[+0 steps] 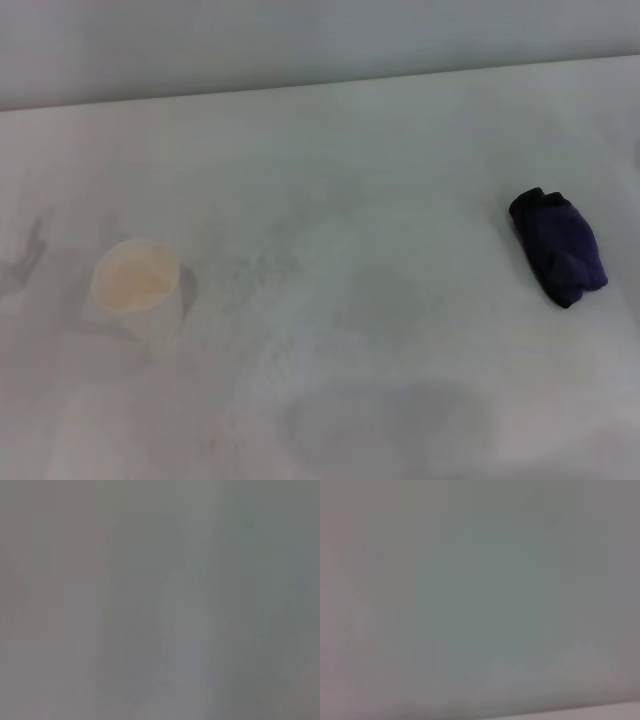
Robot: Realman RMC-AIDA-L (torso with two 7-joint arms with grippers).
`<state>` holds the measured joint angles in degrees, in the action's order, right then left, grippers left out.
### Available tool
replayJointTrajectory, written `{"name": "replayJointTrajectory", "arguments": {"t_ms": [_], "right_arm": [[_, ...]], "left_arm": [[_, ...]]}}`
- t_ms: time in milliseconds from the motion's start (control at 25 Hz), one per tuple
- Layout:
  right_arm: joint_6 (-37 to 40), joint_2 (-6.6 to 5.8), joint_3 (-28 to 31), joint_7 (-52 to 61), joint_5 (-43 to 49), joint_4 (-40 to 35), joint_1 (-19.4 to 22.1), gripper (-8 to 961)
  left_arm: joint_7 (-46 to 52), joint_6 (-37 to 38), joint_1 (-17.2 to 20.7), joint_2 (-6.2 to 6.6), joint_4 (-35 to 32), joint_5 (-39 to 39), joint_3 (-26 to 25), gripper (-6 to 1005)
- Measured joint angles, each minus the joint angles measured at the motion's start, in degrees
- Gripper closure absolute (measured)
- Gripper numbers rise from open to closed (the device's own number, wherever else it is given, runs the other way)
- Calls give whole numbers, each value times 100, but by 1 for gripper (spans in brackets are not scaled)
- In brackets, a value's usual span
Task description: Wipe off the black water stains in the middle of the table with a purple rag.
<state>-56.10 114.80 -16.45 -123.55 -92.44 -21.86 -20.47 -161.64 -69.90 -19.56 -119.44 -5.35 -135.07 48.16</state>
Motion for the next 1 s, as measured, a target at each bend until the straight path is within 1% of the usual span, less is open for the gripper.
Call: {"name": "replayJointTrajectory", "arguments": {"t_ms": [80, 200, 320, 400, 760, 1000], "right_arm": [[-48, 2, 230, -1118, -667, 564, 4, 549], [-69, 11, 302, -2476, -1366, 1116, -15, 549], [-83, 19, 309, -3427, -1714, 1420, -48, 549], [-157, 25, 306, -3696, -1758, 1484, -49, 549], [-318, 20, 317, -3770, -1774, 1442, -9, 549], [-436, 15, 306, -4085, -1767, 1449, 9, 549]], "left_arm": [[-2, 3, -30, -2, 81, -98, 1, 123], [-6, 4, -55, -7, 151, -195, 3, 123], [-11, -15, -86, -11, 232, -205, 20, 122], [-12, -46, -86, -11, 247, -209, 13, 122], [-16, -74, -109, -14, 321, -213, 15, 121], [10, -292, -108, -17, 330, -215, 17, 121]]}}
